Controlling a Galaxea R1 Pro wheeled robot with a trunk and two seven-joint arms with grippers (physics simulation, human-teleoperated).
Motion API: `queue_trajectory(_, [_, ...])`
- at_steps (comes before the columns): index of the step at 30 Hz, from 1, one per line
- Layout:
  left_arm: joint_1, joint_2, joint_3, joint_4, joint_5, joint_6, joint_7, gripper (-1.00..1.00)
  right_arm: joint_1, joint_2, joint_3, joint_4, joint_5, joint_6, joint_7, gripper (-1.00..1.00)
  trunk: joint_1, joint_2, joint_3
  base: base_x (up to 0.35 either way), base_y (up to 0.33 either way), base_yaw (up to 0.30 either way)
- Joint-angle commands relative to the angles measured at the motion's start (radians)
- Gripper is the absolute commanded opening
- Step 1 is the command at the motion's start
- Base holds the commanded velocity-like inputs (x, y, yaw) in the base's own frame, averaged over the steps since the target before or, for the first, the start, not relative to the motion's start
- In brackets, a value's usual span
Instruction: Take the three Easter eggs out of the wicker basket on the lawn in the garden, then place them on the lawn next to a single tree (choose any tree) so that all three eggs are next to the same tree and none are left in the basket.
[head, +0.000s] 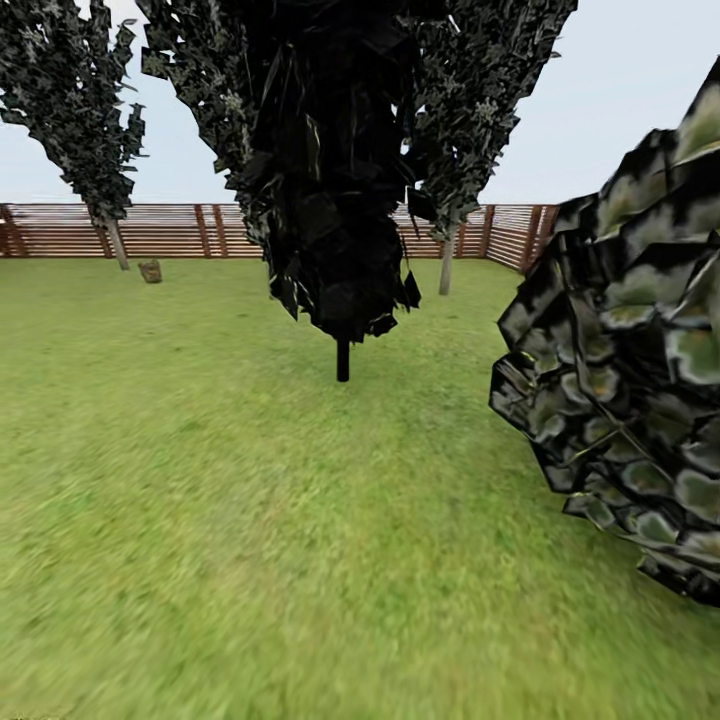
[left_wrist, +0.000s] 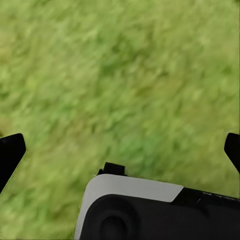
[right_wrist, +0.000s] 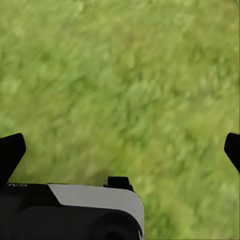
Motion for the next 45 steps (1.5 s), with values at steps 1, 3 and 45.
queue_trajectory(1, [0.000,0.000,0.000,0.000,0.005,-0.002,0.000,1.00,-0.001,0.000,0.005,0.001,0.006,-0.002,-0.009,1.00,0.001,-0.001,-0.002,0.309,0.127,0.257])
queue_trajectory(3, [0.000,0.000,-0.001,0.000,0.005,-0.002,0.000,1.00,-0.001,0.000,0.005,0.002,0.010,-0.002,-0.009,1.00,0.001,-0.001,-0.003,0.310,0.129,0.257])
queue_trajectory(45, [0.000,0.000,0.000,0.000,0.005,-0.004,-0.001,1.00,-0.001,0.000,0.003,0.002,0.012,-0.002,-0.009,1.00,0.001,-0.001,-0.005,0.032,0.064,0.193])
